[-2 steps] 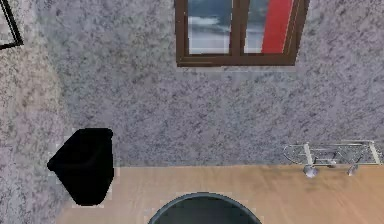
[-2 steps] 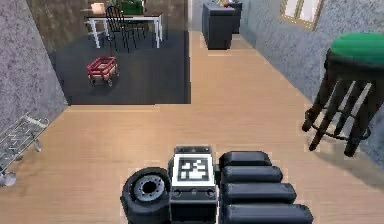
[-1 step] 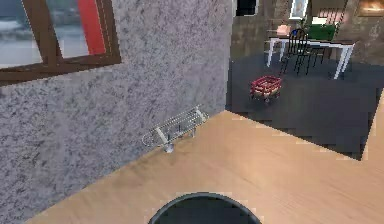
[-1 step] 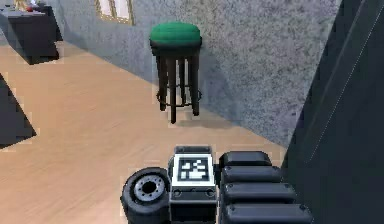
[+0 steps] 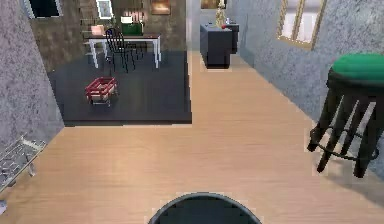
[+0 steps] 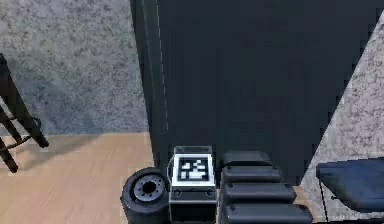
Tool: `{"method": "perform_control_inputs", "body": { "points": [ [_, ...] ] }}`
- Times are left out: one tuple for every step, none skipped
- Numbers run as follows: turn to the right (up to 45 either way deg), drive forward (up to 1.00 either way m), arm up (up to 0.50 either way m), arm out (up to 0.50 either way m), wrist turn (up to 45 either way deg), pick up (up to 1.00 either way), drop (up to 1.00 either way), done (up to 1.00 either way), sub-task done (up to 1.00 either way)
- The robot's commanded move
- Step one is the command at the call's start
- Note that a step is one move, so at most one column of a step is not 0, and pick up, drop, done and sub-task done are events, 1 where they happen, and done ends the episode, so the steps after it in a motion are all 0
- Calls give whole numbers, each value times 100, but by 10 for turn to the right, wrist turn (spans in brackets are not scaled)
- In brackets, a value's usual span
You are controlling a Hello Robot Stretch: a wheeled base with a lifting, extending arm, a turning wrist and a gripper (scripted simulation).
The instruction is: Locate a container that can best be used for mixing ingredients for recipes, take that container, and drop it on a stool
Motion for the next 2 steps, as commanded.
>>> {"method": "perform_control_inputs", "body": {
  "points": [
    [390,0,0,0,0,0,0,0,0],
    [450,0,0,0,0,0,0,0,0]
  ]
}}
